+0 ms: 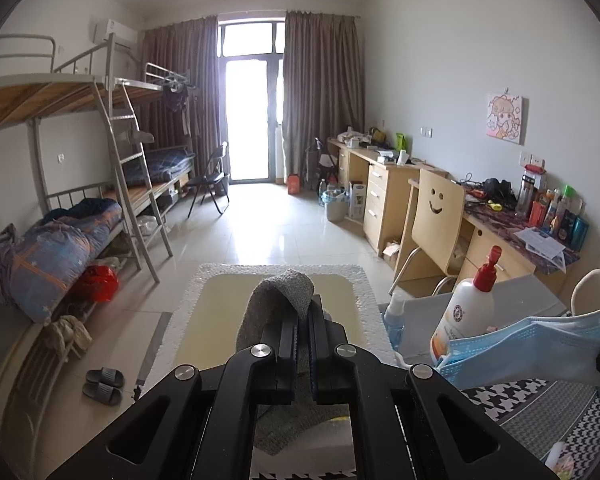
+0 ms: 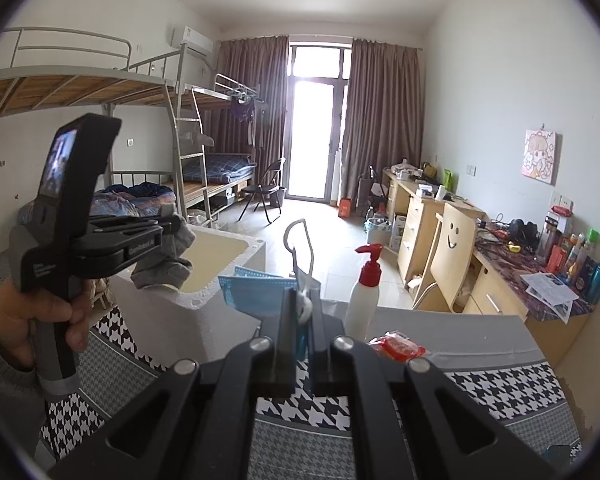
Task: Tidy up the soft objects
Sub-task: 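Open the left tool to drop the grey cloth into the foam box, then lower the blue mask into the foam box and open the right tool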
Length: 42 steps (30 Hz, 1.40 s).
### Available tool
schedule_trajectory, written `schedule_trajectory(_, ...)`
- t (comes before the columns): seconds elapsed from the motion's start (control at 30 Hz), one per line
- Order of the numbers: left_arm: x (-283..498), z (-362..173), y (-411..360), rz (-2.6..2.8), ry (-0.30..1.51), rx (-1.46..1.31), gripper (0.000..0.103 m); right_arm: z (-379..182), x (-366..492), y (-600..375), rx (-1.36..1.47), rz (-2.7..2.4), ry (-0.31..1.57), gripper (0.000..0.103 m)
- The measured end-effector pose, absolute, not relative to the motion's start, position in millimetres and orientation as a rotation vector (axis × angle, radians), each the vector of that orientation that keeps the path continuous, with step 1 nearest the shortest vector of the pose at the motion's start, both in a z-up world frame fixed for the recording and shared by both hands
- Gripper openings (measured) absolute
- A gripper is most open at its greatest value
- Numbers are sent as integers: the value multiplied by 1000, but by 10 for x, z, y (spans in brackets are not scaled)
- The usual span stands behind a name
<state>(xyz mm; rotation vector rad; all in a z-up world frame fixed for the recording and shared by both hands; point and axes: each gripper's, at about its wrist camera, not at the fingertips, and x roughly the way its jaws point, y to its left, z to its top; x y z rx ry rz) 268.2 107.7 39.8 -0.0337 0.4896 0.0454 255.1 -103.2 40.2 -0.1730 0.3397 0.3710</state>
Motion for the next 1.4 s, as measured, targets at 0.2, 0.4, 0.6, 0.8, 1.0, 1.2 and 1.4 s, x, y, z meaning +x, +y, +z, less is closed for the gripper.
schedule_trajectory(0.2,2800,326,1162,36,538,-45,26,437,2618,-962,-177,362,340,6)
schedule_trajectory(0.4,2652,407,1229,81,472,-35,87,490,2646,-865,-186,363,330,6)
schedule_trajectory(0.6,2513,462,1289,98,441,-28,95,533,2676,-770,-198,373,322,6)
schedule_trajectory(0.8,2376,447,1318,97,442,-49,102,575,2713,-681,-204,398,320,6)
schedule_trajectory(1.0,2179,415,1368,76,436,-64,102,599,2774,-582,-199,424,328,6)
schedule_trajectory(1.2,2039,385,1377,23,445,-72,102,588,2857,-455,-201,450,345,6)
schedule_trajectory(1.4,1898,333,1410,-8,435,-70,102,546,2923,-358,-211,470,361,6)
